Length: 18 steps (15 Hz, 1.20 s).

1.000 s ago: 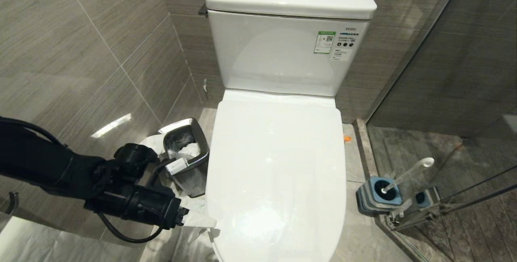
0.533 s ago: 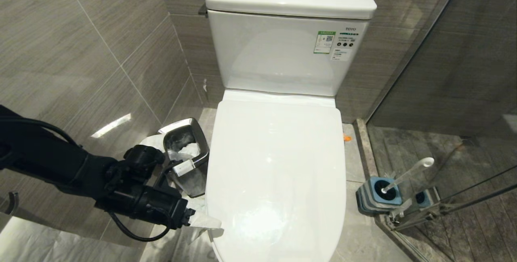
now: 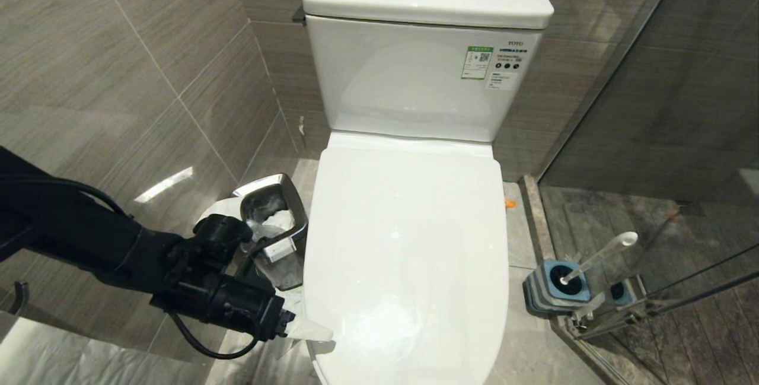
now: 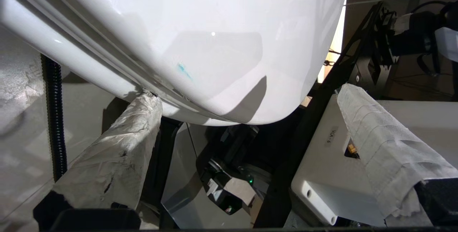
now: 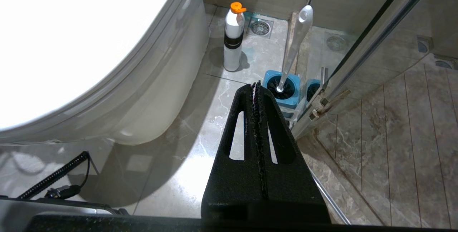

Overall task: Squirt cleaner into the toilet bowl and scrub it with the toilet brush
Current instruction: Use the left hand to lift the toilet lid slightly

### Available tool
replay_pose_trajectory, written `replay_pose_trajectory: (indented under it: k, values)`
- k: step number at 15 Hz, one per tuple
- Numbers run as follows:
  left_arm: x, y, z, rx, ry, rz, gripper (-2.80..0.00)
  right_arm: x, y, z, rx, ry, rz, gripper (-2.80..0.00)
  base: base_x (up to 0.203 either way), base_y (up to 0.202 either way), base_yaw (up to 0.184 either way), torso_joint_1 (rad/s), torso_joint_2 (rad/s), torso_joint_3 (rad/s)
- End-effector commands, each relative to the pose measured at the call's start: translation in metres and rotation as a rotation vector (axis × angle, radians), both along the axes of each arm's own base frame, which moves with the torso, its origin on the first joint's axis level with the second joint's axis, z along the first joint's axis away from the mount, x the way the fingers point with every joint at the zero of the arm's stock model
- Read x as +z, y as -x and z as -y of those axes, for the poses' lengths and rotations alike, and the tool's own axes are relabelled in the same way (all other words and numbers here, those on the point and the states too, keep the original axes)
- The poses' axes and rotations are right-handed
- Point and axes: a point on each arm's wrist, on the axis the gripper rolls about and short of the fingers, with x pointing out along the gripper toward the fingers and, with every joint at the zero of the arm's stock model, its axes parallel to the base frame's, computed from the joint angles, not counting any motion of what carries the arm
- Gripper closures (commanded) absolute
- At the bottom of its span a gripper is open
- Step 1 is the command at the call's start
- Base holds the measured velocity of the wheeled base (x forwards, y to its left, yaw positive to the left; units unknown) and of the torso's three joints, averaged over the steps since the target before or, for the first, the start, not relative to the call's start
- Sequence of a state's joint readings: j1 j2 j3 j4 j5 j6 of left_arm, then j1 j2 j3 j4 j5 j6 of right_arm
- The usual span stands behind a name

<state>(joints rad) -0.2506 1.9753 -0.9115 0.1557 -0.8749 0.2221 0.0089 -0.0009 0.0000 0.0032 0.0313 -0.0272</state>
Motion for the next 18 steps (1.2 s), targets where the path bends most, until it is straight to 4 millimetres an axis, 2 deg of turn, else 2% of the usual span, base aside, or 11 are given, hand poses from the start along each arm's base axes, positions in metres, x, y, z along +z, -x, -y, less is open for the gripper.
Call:
replay_pose_trajectory:
  k: [1,4,8,14,18]
  values:
    - [-0.003,0.004,0.005,-0.022,-0.004,-0.015,-2.8,0.0,0.0,0.0,0.003,0.0,-0.001,0.0,0.0,0.0,0.0,0.0,0.0,0.0]
    - [-0.007,0.011,0.007,-0.03,0.001,-0.058,-2.8,0.0,0.0,0.0,0.002,0.0,-0.001,0.0,0.0,0.0,0.0,0.0,0.0,0.0]
    - [-0.003,0.013,0.021,-0.036,0.078,-0.158,-2.8,0.0,0.0,0.0,0.001,0.0,-0.001,0.0,0.0,0.0,0.0,0.0,0.0,0.0]
    - [0.011,-0.001,0.038,0.009,0.162,-0.146,-2.8,0.0,0.0,0.0,0.001,0.0,-0.001,0.0,0.0,0.0,0.0,0.0,0.0,0.0]
    - [0.025,-0.017,0.048,0.109,0.255,-0.158,-2.8,0.0,0.0,0.0,0.001,0.0,-0.001,0.0,0.0,0.0,0.0,0.0,0.0,0.0]
